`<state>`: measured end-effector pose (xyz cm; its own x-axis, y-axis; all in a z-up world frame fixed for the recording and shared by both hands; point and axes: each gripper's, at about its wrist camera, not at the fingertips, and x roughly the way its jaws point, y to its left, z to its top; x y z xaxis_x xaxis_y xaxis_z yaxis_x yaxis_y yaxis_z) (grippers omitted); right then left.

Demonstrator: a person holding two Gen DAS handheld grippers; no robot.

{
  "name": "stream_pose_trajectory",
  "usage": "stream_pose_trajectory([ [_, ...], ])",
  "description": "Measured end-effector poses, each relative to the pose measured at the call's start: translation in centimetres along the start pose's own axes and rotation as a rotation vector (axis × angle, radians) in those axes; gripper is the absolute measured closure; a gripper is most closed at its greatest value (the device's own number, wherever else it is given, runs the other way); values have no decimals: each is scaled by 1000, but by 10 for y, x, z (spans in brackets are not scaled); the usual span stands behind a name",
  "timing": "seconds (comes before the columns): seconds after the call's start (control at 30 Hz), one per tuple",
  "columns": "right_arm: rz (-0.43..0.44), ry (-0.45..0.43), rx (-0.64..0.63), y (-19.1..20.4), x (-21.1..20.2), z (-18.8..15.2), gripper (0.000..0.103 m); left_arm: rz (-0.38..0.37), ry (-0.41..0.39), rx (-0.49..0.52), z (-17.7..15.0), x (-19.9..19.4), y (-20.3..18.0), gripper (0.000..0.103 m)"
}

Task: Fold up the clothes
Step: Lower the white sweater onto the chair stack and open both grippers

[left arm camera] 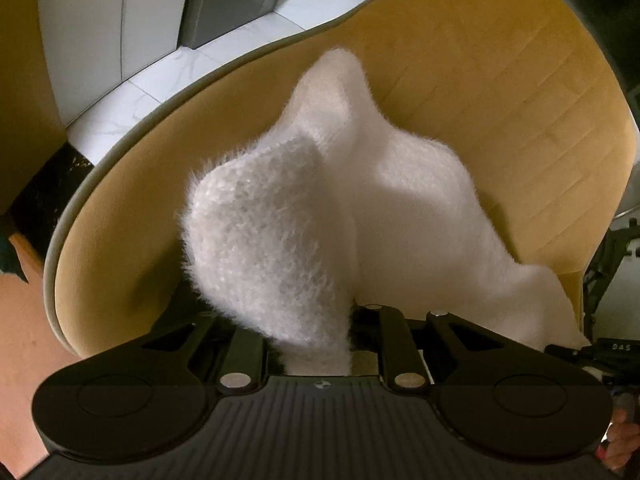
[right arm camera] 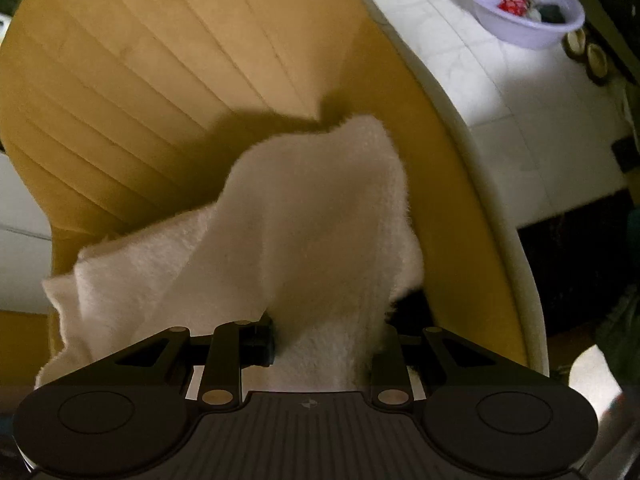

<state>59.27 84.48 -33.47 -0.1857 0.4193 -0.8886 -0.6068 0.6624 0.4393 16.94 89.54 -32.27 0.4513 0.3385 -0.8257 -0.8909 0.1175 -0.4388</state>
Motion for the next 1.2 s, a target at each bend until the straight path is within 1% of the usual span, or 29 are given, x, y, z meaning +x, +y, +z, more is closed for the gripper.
stream_pose_trajectory([
  [0.1, 22, -7, -26, 7, -6, 5, 77, 0, -43, 65, 1, -5, -11, 85],
  [0.13, 30, -15, -43, 9, -8, 6, 75, 12, -34, 72, -1, -1, -11, 80],
  [0.17, 11, -8, -56, 9, -8, 6, 69, 24, -16, 68, -4, 4, -9, 78],
  [0.2, -21, 5, -68, 8, -6, 6, 63, 47, 5, 60, -4, 7, -7, 56],
  [0.23, -52, 19, -79, 7, -5, 6, 60, 98, 24, 45, -2, 10, -5, 23],
  [0.27, -84, 32, -91, 6, -3, 5, 51, 148, 37, 25, 0, 10, -2, 13],
  [0.3, -85, 33, -82, 4, -6, 5, 42, 151, 45, 2, 2, 7, 2, 10],
  [0.33, -72, 29, -66, 1, -11, 4, 38, 131, 52, -22, 4, 4, 7, 10],
  [0.4, -36, 16, -32, -7, -27, -2, 28, 106, 85, -57, 8, -3, 16, 10],
  [0.43, -20, 11, -13, -11, -36, -5, 27, 101, 97, -66, 10, -7, 20, 10],
  [0.53, 16, 17, 44, -26, -61, -19, 26, 90, 119, -48, 14, -23, 28, 10],
  [0.6, 12, 44, 69, -38, -76, -36, 26, 88, 131, -31, 15, -35, 33, 10],
  [0.7, -10, 58, 91, -55, -95, -63, 26, 60, 139, -20, 15, -52, 40, 10],
  [0.8, -3, 50, 175, -79, -116, -93, 27, 52, 116, -19, 18, -70, 48, 10],
  [0.9, 13, 43, 240, -94, -131, -119, 28, 64, 95, -23, 18, -84, 52, 10],
  [1.0, 29, 48, 278, -101, -142, -147, 28, 71, 106, -31, 11, -97, 58, 10],
  [1.07, 43, 64, 298, -105, -146, -166, 28, 93, 120, -12, 6, -104, 61, 10],
  [1.13, 54, 75, 322, -109, -148, -183, 28, 142, 124, 33, -2, -106, 63, 10],
  [1.2, 41, 47, 312, -106, -144, -191, 29, 182, 90, 80, -7, -105, 61, 10],
])
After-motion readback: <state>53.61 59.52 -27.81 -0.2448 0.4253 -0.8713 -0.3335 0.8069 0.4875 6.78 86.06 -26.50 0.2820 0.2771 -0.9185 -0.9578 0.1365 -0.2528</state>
